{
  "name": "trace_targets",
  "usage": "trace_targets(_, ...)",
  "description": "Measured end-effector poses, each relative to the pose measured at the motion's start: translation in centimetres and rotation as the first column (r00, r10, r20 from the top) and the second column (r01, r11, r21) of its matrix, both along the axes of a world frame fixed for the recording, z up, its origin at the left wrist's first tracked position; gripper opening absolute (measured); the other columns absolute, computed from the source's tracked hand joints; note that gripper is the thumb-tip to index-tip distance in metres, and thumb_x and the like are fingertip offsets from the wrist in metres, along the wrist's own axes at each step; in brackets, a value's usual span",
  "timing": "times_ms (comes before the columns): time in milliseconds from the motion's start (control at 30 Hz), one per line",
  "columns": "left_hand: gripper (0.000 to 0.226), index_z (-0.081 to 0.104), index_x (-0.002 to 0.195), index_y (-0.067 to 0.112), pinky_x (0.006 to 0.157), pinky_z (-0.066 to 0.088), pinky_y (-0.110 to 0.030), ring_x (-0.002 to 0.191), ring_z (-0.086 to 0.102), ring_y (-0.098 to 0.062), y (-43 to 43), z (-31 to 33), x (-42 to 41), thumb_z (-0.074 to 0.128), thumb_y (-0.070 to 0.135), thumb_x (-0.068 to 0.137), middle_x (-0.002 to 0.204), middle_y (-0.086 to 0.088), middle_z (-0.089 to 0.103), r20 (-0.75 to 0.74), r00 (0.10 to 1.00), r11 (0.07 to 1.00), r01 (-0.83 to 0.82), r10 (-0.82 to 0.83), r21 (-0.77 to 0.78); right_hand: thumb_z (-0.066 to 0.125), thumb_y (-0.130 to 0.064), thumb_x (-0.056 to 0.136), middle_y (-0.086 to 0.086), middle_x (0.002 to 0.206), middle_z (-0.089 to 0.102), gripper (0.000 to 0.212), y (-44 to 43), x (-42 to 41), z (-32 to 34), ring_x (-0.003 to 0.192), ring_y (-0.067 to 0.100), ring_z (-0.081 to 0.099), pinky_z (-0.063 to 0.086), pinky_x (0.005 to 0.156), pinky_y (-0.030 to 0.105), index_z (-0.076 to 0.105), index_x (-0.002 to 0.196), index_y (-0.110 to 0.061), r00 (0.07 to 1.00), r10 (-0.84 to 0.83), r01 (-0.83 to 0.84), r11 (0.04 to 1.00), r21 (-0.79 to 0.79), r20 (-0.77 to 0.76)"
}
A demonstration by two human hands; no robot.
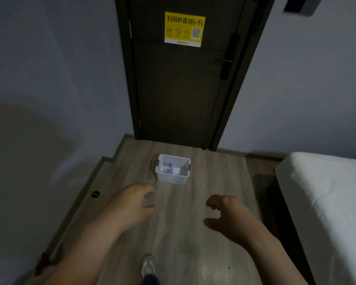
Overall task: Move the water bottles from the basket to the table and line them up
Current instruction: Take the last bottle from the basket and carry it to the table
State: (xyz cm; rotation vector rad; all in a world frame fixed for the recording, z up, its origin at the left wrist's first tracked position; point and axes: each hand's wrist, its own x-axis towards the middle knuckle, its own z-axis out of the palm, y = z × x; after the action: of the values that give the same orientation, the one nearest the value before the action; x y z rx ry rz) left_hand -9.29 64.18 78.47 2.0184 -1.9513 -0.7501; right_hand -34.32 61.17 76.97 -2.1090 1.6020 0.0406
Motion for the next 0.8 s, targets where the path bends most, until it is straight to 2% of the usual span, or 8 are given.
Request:
trace_targets(200, 0.030, 0.063, 0.109, 0.020, 0.086, 0.047, -0.025, 0.097, 0.057, -0.011, -10.7, -0.1, 5.1, 0.067, 0.029, 0.080, 0.107, 0.005, 0.062, 0.006, 0.999, 0.999, 0.034, -0.034, 0.012, 0.068, -0.040, 0.083, -0.011, 0.121, 0.059, 0.045, -10.5, 4.7, 0.4, 0.095, 0.000, 0.052, 0.043, 0.072, 0.012, 0.053, 0.124, -0.032, 1.000, -0.008, 0.009, 0.999, 0.052, -0.029)
trace_targets(367, 0.028, 0.063, 0.106, 0.018, 0.086, 0.046, -0.028, 0.097, 0.057, -0.013, -17.6, -0.7, 7.7, 0.066, 0.027, 0.080, 0.105, 0.004, 0.062, 0.014, 0.998, 0.997, 0.065, -0.065, 0.034, 0.066, -0.041, 0.084, -0.010, 0.121, 0.059, 0.045, -17.2, 7.6, 0.0, 0.103, 0.003, 0.056, 0.046, 0.082, 0.017, 0.052, 0.126, -0.031, 0.999, -0.007, 0.009, 0.999, 0.047, -0.051)
trace_targets(500, 0.021, 0.062, 0.099, 0.019, 0.082, 0.047, -0.027, 0.092, 0.057, -0.012, -22.5, -1.4, 9.2, 0.066, 0.028, 0.081, 0.101, 0.003, 0.063, -0.004, 0.998, 0.996, 0.070, -0.070, 0.062, 0.067, -0.041, 0.084, -0.010, 0.122, 0.059, 0.045, -22.5, 8.7, -1.1, 0.102, 0.002, 0.055, 0.041, 0.078, 0.012, 0.052, 0.125, -0.032, 0.999, -0.010, 0.013, 0.997, 0.077, -0.050)
trace_targets(633, 0.023, 0.060, 0.106, 0.024, 0.078, 0.043, -0.018, 0.094, 0.055, -0.006, -27.7, -2.7, 10.4, 0.065, 0.029, 0.084, 0.105, 0.007, 0.060, -0.016, 0.998, 0.994, 0.064, -0.063, 0.085, 0.067, -0.042, 0.082, -0.012, 0.121, 0.058, 0.044, -28.6, 9.4, -2.6, 0.096, -0.002, 0.050, 0.039, 0.077, 0.012, 0.052, 0.123, -0.034, 0.999, 0.012, -0.009, 0.996, 0.091, -0.042)
trace_targets(800, 0.027, 0.061, 0.112, 0.015, 0.087, 0.044, -0.021, 0.102, 0.056, -0.011, -35.3, -4.4, 10.8, 0.063, 0.025, 0.087, 0.113, 0.002, 0.062, -0.032, 0.999, 0.993, -0.005, 0.009, 0.121, 0.067, -0.042, 0.082, -0.009, 0.121, 0.058, 0.044, -38.0, 10.1, -4.4, 0.094, 0.001, 0.050, 0.039, 0.075, 0.013, 0.052, 0.122, -0.033, 0.996, 0.083, -0.076, 0.988, 0.136, -0.046)
